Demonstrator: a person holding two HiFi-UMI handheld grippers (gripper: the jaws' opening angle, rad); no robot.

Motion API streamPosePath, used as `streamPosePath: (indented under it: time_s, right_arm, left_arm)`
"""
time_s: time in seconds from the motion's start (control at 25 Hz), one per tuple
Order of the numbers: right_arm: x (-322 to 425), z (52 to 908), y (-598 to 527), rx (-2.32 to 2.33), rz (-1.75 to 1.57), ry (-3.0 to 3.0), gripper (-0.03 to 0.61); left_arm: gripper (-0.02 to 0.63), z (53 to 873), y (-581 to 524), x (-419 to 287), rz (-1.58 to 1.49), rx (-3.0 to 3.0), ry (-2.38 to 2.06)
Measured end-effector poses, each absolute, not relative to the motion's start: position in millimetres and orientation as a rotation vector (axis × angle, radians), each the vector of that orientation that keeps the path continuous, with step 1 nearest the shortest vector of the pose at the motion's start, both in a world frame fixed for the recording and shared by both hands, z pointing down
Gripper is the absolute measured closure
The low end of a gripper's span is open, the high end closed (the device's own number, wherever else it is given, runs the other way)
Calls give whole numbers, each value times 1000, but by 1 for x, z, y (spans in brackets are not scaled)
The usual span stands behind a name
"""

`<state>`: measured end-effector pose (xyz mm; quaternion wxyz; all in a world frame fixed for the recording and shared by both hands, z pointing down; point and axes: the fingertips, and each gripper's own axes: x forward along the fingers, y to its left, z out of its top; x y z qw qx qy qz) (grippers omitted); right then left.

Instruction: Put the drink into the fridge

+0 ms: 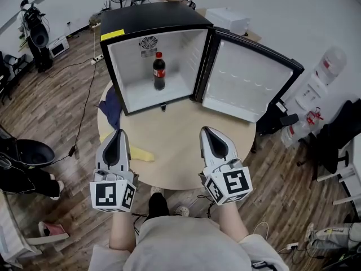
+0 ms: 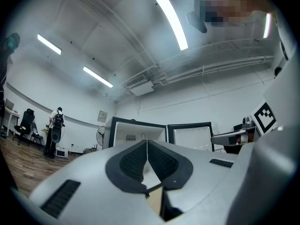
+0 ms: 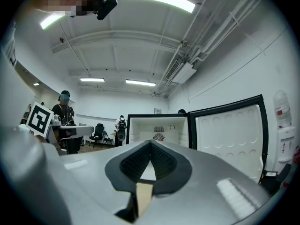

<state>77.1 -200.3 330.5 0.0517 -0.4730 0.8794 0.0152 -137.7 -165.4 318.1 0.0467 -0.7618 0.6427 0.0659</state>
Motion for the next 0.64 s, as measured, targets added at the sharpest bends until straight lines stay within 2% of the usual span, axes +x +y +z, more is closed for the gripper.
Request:
streamPosePath:
  time_s: [0.64]
  right_arm:
    - [75,327,-196,-1400,53,2682,569]
  left_arm:
    - [604,312,-156,-139,288,-2345,1976]
